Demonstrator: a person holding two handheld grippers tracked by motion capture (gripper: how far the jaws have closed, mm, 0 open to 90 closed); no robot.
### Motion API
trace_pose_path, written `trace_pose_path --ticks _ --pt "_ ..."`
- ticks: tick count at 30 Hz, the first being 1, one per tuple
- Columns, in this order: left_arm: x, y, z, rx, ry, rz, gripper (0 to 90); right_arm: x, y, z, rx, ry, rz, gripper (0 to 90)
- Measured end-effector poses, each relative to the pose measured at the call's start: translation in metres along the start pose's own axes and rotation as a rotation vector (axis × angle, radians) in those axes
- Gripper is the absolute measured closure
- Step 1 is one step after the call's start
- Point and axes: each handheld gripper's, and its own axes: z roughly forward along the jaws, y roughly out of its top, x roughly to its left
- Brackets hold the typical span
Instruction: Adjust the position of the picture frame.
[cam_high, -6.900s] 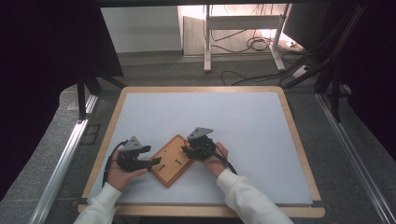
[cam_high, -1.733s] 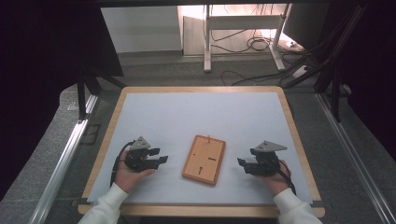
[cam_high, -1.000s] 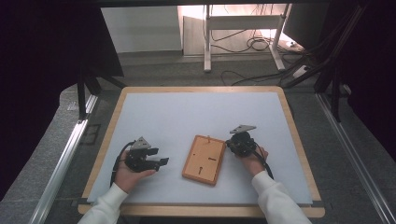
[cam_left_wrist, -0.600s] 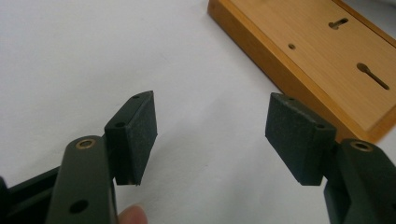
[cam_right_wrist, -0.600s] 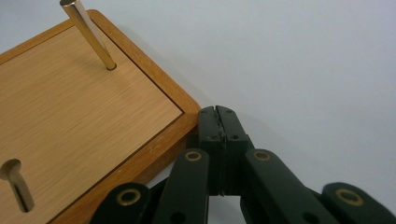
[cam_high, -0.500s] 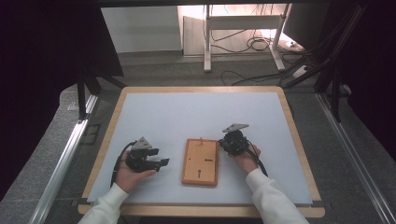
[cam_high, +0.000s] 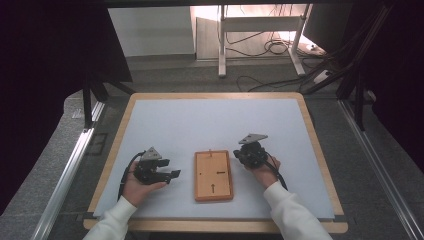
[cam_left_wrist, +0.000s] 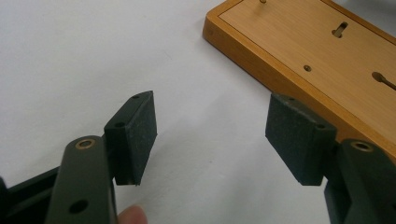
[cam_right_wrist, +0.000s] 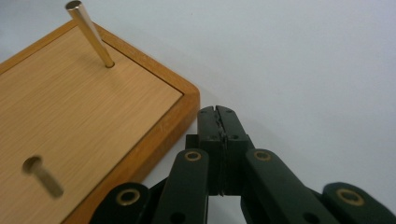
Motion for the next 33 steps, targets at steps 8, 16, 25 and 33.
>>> trace_pose_path --ticks 8,16,25,33 --pt "-0.002 0.0 0.001 -0.004 0.009 0.013 33.4 -0.012 -0.031 -0.045 -0.053 0.01 0.022 89.6" --pt "-0.003 -0.001 0.002 -0.005 0.018 0.02 33.1 -0.015 -0.069 -0.078 -0.064 0.003 0.033 88.1" --pt "-0.004 -0.001 0.005 0.005 0.014 0.032 32.4 -0.014 -0.084 -0.09 -0.079 0.025 0.068 54.3" --pt "-0.002 -0.001 0.005 0.002 0.018 0.035 32.0 -0.01 -0.083 -0.087 -0.087 -0.003 0.047 32.5"
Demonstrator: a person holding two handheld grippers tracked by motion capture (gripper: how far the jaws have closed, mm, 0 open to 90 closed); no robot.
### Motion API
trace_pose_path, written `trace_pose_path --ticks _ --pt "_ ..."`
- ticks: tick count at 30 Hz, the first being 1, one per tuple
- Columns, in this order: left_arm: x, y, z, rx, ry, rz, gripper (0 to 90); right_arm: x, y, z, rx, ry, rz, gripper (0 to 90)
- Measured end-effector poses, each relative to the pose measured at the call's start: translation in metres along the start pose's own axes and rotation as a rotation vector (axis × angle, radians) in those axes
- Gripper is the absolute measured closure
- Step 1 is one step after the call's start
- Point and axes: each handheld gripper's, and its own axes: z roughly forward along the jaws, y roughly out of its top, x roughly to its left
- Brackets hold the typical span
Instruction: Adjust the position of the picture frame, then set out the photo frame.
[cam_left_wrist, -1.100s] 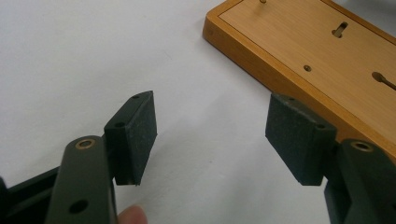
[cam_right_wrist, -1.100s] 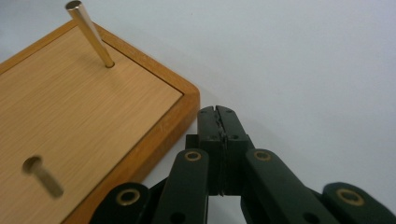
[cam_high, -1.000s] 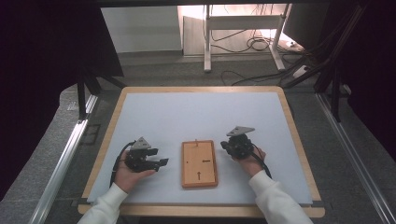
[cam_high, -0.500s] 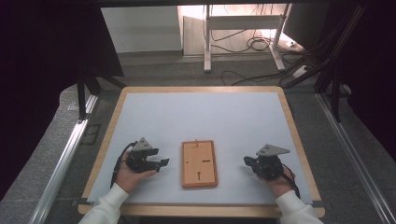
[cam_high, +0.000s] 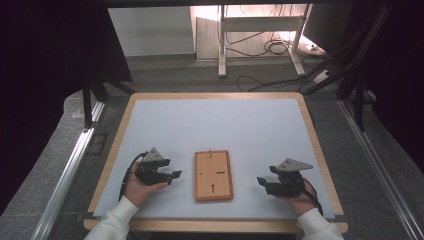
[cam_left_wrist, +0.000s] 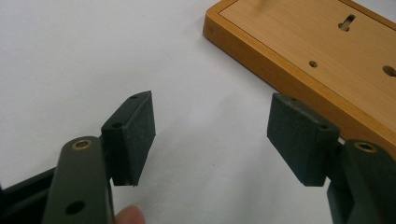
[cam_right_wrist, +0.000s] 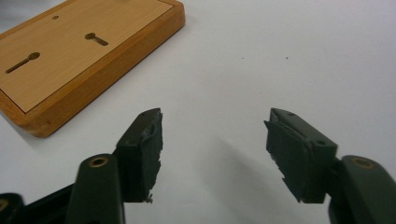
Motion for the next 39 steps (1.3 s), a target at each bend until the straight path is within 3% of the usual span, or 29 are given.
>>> trace_pose_path --ticks 13,21,30,39 --pt "-0.003 0.003 0.002 -0.008 -0.014 0.015 30.5 0.003 0.0 0.0 -0.001 -0.003 -0.014 28.6" --pt "-0.008 0.013 0.006 -0.019 -0.036 0.06 31.0 0.003 0.0 -0.002 -0.009 -0.007 -0.021 28.4" --pt "-0.013 0.041 0.016 -0.062 -0.081 0.113 30.6 0.006 0.001 0.0 0.0 -0.009 -0.032 28.3" --pt "-0.027 0.071 0.047 -0.04 -0.117 0.187 33.0 0.005 -0.001 0.0 0.006 -0.016 -0.036 28.3"
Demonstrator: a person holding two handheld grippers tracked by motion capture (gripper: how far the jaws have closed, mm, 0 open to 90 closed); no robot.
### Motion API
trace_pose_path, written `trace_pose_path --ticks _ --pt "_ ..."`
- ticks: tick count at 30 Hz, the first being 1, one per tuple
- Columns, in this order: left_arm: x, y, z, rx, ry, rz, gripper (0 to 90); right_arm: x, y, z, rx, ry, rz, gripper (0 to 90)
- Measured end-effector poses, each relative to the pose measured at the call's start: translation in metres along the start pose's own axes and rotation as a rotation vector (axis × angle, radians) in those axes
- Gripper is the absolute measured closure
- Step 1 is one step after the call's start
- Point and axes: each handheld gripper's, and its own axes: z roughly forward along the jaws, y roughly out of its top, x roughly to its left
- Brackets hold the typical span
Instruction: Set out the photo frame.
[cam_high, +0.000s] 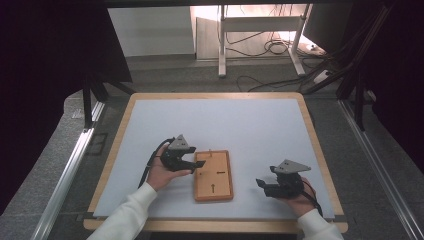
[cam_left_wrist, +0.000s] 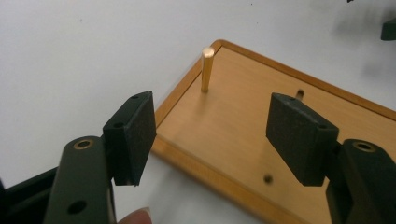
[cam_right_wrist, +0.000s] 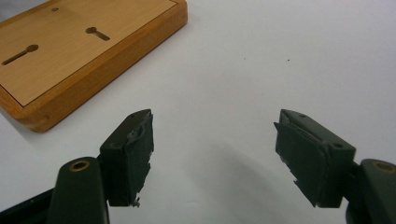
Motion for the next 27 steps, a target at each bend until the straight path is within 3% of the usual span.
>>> trace_pose_path --ticks 8,10,16,27 --pt "0.001 0.014 0.029 0.013 -0.009 -0.009 35.2 0.0 -0.001 0.0 0.004 -0.004 -0.002 28.3" --pt "0.005 0.016 0.038 0.026 -0.019 -0.011 43.5 0.0 -0.001 0.0 0.008 -0.006 -0.004 28.3" --pt "0.008 0.014 0.044 0.034 -0.041 -0.01 62.5 0.0 -0.002 0.0 0.005 -0.007 -0.004 28.2" --pt "0.009 0.013 0.044 0.025 -0.029 -0.009 72.1 0.006 0.001 0.0 -0.013 0.001 -0.027 28.2"
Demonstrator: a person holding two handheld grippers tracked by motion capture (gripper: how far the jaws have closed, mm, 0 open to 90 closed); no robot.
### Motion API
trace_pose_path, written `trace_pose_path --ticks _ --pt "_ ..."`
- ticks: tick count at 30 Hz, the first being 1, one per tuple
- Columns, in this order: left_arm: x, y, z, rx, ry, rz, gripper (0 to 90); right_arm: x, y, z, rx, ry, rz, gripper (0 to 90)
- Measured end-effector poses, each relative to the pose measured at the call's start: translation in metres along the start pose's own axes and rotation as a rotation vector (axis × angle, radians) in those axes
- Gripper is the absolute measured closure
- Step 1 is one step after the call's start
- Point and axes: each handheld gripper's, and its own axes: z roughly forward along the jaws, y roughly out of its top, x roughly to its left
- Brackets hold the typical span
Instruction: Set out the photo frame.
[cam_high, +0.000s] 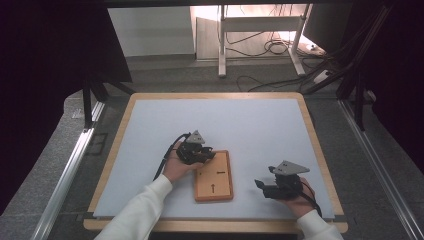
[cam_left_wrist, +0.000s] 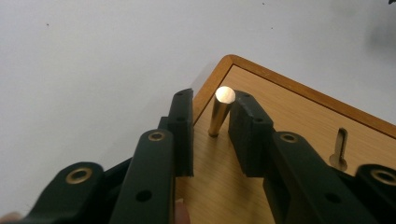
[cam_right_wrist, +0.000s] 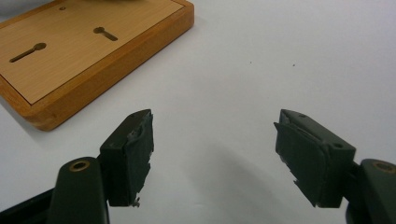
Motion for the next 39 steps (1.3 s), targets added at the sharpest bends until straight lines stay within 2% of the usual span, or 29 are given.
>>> trace_pose_path --ticks 1,6,13,16,17,19,20,21,23,24,27,31,36,39 --pt "0.0 0.0 0.0 -0.001 0.0 -0.001 76.9 0.0 0.0 0.0 0.001 -0.001 0.0 28.3" --pt "-0.002 0.001 0.002 -0.003 -0.001 0.0 83.9 0.0 0.0 0.0 0.005 -0.001 -0.001 28.2" --pt "0.003 0.001 0.002 0.0 -0.039 -0.006 84.4 0.0 0.0 0.0 0.0 -0.002 -0.001 28.3" --pt "0.005 0.002 0.002 0.001 -0.055 -0.014 84.3 0.002 0.001 0.0 -0.013 0.005 -0.019 27.7" --pt "0.006 0.002 0.002 0.006 -0.06 -0.007 84.3 0.003 0.001 -0.001 -0.018 0.005 -0.03 27.4" --pt "0.009 0.002 0.002 0.003 -0.083 -0.023 84.0 0.011 0.004 -0.002 -0.03 0.013 -0.073 25.7" --pt "0.009 0.002 0.002 0.003 -0.083 -0.023 83.7 0.011 0.004 -0.002 -0.03 0.013 -0.073 25.7" --pt "0.011 0.002 0.002 0.008 -0.099 -0.026 83.5 0.016 0.006 -0.002 -0.031 0.018 -0.106 24.7" --pt "0.011 0.002 0.002 0.008 -0.101 -0.027 83.3 0.023 0.008 -0.002 -0.038 0.021 -0.144 24.1" --pt "0.012 0.002 0.002 0.01 -0.104 -0.025 83.3 0.023 0.008 -0.002 -0.038 0.021 -0.144 24.1" --pt "0.014 0.002 0.003 0.011 -0.12 -0.036 82.9 0.035 0.01 -0.001 -0.041 0.045 -0.206 22.8" --pt "0.016 0.001 0.003 0.014 -0.14 -0.055 82.6 0.042 0.012 0.002 -0.034 0.052 -0.234 21.1" --pt "0.019 0.003 0.003 0.028 -0.155 -0.055 82.3 0.052 0.014 0.007 -0.022 0.066 -0.256 18.9" --pt "0.02 0.002 0.003 0.024 -0.167 -0.074 82.0 0.062 0.018 0.013 -0.022 0.082 -0.283 17.7"
